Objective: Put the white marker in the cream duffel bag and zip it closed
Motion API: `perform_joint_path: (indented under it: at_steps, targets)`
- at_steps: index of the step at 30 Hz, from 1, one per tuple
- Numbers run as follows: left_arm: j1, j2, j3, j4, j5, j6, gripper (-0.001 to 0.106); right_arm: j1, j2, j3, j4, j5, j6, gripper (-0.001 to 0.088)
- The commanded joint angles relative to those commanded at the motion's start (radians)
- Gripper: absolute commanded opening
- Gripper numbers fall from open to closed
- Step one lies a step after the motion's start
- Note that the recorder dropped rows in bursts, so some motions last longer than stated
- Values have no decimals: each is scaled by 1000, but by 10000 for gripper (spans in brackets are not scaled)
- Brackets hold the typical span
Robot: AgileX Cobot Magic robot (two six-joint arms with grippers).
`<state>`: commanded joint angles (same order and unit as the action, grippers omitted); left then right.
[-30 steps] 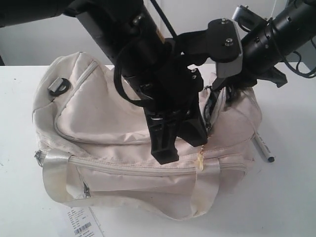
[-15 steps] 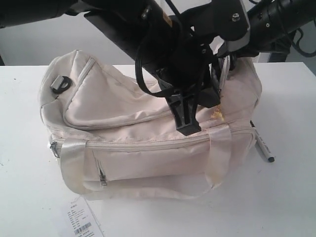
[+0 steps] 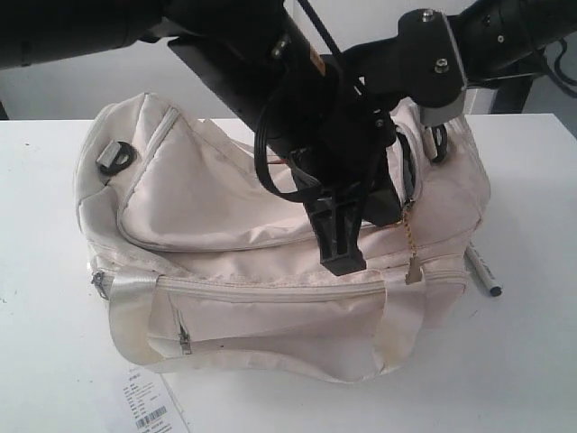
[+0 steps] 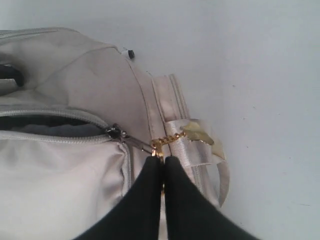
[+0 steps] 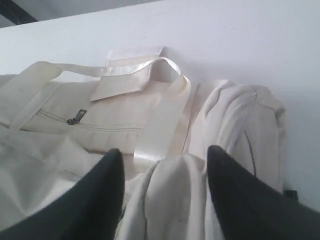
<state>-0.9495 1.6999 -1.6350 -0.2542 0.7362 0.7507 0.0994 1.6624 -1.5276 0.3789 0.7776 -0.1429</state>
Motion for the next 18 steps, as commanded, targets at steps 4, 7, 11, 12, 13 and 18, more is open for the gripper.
perform_joint_path:
  at_steps: [4, 7, 11, 12, 13, 18]
  targets:
    - [0, -2, 0, 2, -5, 0, 0, 0, -39, 18, -45, 179, 27, 537]
    - [0, -2, 0, 12, -6, -18, 0, 0, -80, 65, -49, 219, 27, 537]
    - [0, -2, 0, 12, 1, -21, 0, 0, -137, 143, -47, 219, 34, 536]
    - [0, -2, 0, 12, 7, -21, 0, 0, -150, 165, -50, 219, 34, 536]
    - [0, -2, 0, 12, 13, -21, 0, 0, -161, 180, -61, 219, 34, 536]
    - [0, -2, 0, 12, 15, -29, 0, -1, -196, 236, -63, 245, 6, 536]
